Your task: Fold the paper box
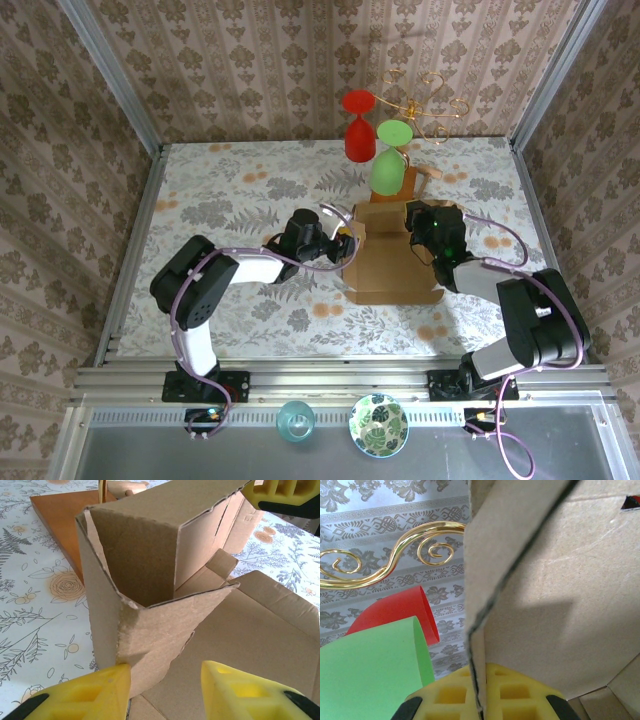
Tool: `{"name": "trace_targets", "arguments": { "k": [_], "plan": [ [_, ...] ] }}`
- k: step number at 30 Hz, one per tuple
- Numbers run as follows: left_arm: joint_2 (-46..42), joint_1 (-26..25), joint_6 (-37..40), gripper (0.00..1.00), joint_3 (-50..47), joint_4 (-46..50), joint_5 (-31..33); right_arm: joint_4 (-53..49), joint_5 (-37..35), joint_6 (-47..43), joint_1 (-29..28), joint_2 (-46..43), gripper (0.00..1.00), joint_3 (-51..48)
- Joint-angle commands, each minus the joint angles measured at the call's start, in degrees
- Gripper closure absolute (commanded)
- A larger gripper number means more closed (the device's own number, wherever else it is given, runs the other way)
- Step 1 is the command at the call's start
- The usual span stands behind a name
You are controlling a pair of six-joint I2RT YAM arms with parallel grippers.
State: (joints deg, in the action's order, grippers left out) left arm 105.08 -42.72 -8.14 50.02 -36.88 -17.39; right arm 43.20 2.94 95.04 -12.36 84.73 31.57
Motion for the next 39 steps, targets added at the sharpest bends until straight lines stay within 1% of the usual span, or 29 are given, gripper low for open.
{"name": "trace_targets", "arguments": {
  "k": [1, 4, 9, 11, 20, 22, 25, 32, 35, 39],
  "plan": [
    [1.70, 0.66, -0.99, 0.58, 2.30, -1.17, 1.98, -2.32, 3.13, -0.68, -0.64, 1.44, 1.00, 0.49],
    [2.53, 1.02, -1.51, 0.63, 3.13, -1.52, 0.71, -0.53, 3.06, -2.34, -0.62, 2.43, 1.00, 0.27],
    [3.63, 1.16, -2.04, 0.68, 4.70, -1.39, -0.03, 9.41, 2.69, -3.03, -0.74, 6.85, 1.00, -1.55],
    [3.90, 1.24, -2.05, 0.68, 5.29, -0.96, 0.18, 12.77, 2.60, -2.60, -0.75, 8.44, 1.00, -1.95],
    [5.06, 1.85, -1.19, 0.68, 7.96, 0.98, 0.81, 17.91, 2.08, -2.33, -1.00, 11.67, 1.00, -3.03],
    [5.40, 1.84, -0.92, 0.67, 8.41, 1.29, 1.46, 18.64, 2.07, -2.30, -0.99, 12.36, 1.00, -3.42],
    [5.83, 1.71, -0.76, 0.59, 8.84, 1.30, 2.97, 19.44, 2.30, -2.19, -1.04, 13.15, 1.00, -3.89],
    [6.37, 1.61, -0.06, 0.55, 9.65, 1.22, 9.08, 19.95, 2.59, -1.29, -1.08, 14.31, 1.00, -3.76],
    [7.25, 1.73, 0.17, 0.55, 10.69, 1.13, 9.89, 19.39, 2.82, -1.33, -1.07, 14.49, 1.00, -3.14],
    [8.84, 1.81, 0.64, 0.62, 12.61, 1.07, 9.55, 18.69, 3.40, -1.01, -1.04, 15.16, 1.00, -2.15]
  ]
}}
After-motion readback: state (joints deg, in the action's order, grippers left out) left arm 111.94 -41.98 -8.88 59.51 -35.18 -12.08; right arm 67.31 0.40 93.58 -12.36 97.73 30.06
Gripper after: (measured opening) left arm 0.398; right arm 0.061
